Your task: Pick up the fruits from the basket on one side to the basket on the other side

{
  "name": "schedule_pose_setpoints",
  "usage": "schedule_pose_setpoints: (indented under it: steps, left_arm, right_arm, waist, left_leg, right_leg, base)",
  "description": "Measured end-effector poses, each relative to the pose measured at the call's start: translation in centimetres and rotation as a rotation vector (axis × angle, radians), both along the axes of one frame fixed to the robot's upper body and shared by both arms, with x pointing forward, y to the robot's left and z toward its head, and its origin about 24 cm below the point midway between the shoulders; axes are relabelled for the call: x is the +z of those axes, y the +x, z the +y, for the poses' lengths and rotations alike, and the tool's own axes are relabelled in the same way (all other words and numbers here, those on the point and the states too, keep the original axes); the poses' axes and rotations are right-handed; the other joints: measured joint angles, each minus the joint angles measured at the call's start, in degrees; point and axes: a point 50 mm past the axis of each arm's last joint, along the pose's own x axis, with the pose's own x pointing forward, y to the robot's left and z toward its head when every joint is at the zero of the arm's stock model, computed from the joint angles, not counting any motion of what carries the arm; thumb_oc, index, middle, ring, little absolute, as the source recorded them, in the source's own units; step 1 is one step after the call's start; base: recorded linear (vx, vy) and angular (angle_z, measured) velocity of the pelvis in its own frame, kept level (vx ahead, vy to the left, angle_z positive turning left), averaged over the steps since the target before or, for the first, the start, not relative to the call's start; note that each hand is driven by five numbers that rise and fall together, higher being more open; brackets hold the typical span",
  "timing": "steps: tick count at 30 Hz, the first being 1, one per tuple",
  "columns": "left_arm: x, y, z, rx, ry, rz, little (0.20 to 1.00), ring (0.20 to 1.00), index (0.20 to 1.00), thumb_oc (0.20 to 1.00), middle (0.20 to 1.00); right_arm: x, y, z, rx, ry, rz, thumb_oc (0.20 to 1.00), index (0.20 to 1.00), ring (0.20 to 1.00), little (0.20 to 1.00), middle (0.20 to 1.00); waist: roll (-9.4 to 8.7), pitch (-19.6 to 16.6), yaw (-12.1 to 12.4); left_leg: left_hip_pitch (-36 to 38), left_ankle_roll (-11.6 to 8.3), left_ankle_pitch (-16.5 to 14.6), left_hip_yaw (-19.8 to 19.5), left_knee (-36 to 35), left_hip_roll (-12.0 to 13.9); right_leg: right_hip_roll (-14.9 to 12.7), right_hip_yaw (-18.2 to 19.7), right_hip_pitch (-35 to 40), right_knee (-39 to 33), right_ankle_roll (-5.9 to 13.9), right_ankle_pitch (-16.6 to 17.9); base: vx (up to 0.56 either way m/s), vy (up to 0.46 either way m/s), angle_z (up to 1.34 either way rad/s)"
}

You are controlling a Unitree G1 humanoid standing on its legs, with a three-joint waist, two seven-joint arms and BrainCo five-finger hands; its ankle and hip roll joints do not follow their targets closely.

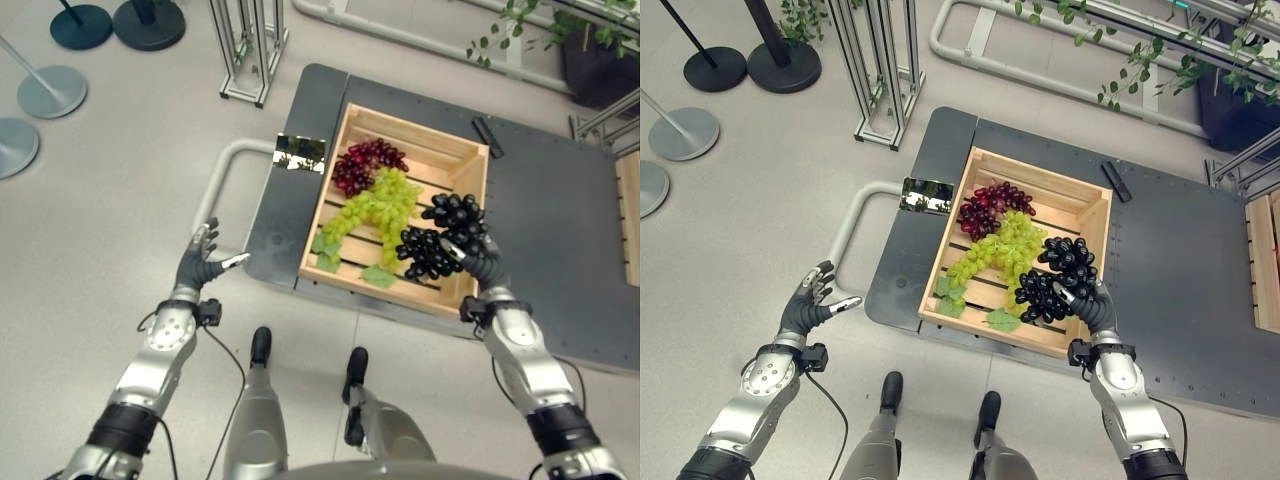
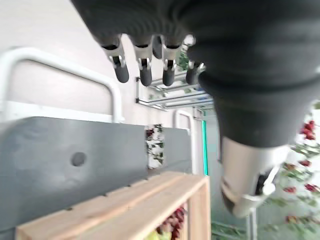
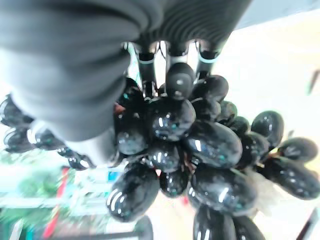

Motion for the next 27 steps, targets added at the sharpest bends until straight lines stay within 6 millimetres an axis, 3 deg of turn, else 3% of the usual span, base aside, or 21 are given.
schedule_pose_setpoints:
  steps: [7, 16, 19, 27]
  left_arm:
    - [-0.6, 0.6, -3.2, -0.175, 0.118, 0.031, 1.000, 1.000, 1.000, 1.000, 1.000]
    - [-2.3, 0.3, -6.0, -0.268, 0.120, 0.084, 1.000, 1.000, 1.000, 1.000, 1.000]
    - [-3.3, 0.0, -7.7, -0.324, 0.111, 0.116, 1.000, 1.000, 1.000, 1.000, 1.000]
    - [-3.2, 0.2, -10.2, -0.395, 0.083, 0.107, 1.000, 1.000, 1.000, 1.000, 1.000]
  right_arm:
    - [-0.7, 0.3, 2.8, 0.162, -0.050, 0.051, 0.200, 0.200, 0.200, 0.200, 0.200]
    - [-1.3, 0.4, 5.6, 0.270, -0.052, 0.093, 0.200, 0.200, 0.200, 0.200, 0.200]
    - [-1.0, 1.0, 8.1, 0.348, -0.049, 0.084, 0.200, 0.200, 0.200, 0.200, 0.200]
    - [-0.2, 1.7, 11.3, 0.445, -0.074, 0.069, 0.200, 0.200, 0.200, 0.200, 0.200]
  waist:
    - [0.43, -6.2, -0.3]
    - [1.20, -9.2, -0.8]
    - [1.84, -10.4, -1.2]
    - [3.00, -12.2, -1.3]
  left_leg:
    - [1.8, -0.01, 0.0, 0.3, -1.0, 0.0]
    - [1.9, 0.05, 0.0, 0.4, -1.0, -0.1]
    - [2.4, 0.09, 0.0, 0.4, -1.0, -0.1]
    - [2.9, 0.09, 0.0, 0.4, -1.0, 0.0]
  right_leg:
    - [0.1, 0.3, 1.2, 0.0, 0.06, -0.1]
    - [0.0, 0.4, 1.3, 0.0, 0.05, -0.1]
    - [0.0, 0.6, 1.6, 0.0, 0.06, -0.1]
    - [0.2, 0.7, 2.2, 0.0, 0.01, -0.2]
  base:
    - [0.03, -0.006, -0.02]
    - [0.03, 0.000, 0.00]
    - [0.03, 0.000, -0.03]
    - [0.01, 0.000, 0.00]
